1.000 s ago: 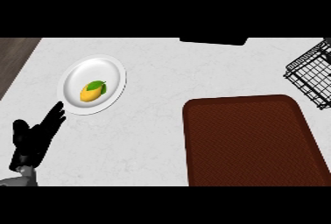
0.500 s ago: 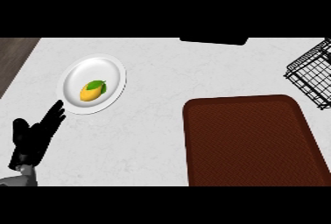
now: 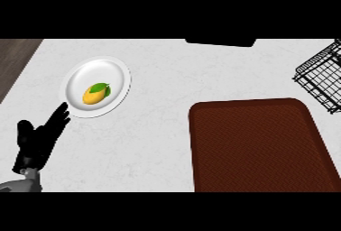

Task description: Pick the tomato from the tray and place it in the tiered basket

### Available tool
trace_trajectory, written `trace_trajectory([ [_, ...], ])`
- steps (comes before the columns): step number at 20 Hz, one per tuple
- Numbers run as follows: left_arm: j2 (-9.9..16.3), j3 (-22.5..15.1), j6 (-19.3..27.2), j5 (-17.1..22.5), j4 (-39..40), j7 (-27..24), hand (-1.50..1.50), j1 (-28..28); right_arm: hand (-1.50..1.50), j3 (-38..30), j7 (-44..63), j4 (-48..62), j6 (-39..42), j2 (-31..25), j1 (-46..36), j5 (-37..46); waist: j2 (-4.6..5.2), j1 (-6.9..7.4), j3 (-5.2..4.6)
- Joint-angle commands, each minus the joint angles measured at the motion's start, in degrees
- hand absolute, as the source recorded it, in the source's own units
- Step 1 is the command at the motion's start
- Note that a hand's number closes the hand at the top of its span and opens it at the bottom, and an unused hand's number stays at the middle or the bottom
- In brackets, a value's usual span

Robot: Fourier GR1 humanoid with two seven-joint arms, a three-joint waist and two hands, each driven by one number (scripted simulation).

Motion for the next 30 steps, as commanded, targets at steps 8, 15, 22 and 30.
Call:
trace_trajectory([
  [8,0.16,0.59,-0.28,0.29,-1.07,-0.60,0.00,0.79,1.50,2.79,-7.46,4.45,10.59,-3.13,-3.26,2.97,-0.34,0.02,0.09],
  [15,-1.60,-0.59,0.95,-1.36,1.15,-2.68,0.00,0.86,1.50,-4.32,1.03,9.05,18.58,-4.24,-2.52,-3.76,0.23,-0.06,0.11],
  [22,-0.22,0.77,-0.20,0.21,-0.68,-0.73,0.00,1.04,-1.50,-8.12,9.33,7.14,18.34,-4.63,-0.11,-8.05,-0.17,-0.22,0.21],
  [30,-0.11,0.97,-0.14,-0.17,0.34,-0.59,0.00,1.04,-1.50,-8.73,5.39,-0.80,5.86,-4.63,0.04,-8.92,-0.72,-1.29,0.18],
])
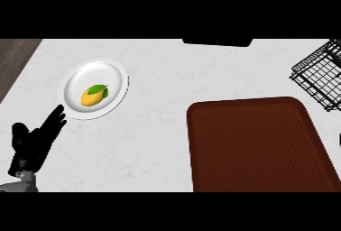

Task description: Pick the tomato from the tray and place it in the tiered basket

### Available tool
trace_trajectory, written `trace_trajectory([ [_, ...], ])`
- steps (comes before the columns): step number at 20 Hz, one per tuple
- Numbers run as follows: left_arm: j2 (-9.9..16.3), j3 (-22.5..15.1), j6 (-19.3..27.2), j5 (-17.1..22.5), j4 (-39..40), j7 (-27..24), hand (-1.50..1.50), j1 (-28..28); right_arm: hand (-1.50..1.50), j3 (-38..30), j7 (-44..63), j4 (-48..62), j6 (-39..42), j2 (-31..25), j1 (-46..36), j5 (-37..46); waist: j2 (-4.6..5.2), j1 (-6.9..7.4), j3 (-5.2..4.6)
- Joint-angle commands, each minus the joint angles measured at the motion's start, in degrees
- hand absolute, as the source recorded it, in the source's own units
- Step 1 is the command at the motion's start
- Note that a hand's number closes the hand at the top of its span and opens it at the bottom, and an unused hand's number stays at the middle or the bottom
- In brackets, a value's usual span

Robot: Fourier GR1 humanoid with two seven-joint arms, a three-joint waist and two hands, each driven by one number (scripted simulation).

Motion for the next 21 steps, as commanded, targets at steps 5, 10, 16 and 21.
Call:
trace_trajectory([
  [5,-0.15,0.15,0.91,-0.21,-1.59,2.08,0.00,-0.06,-1.50,-3.05,6.12,-5.64,-11.55,-1.10,-1.69,-2.38,-0.55,-0.72,-0.05],
  [10,1.04,2.21,0.18,0.13,1.27,-1.23,0.00,2.54,-1.50,-8.03,9.44,-8.76,-14.59,-2.71,-3.25,-7.36,-1.55,-2.83,-0.18],
  [16,1.60,3.84,1.15,0.75,0.50,0.84,0.00,2.64,-1.50,-13.92,0.46,-18.41,-22.90,-0.09,1.15,-16.28,-2.88,-6.11,-0.19],
  [21,1.05,4.01,0.90,0.86,-1.38,-0.20,0.00,7.69,-1.50,-16.88,-4.47,-27.78,-21.35,6.32,7.94,-23.98,-4.01,-8.24,-0.22],
])
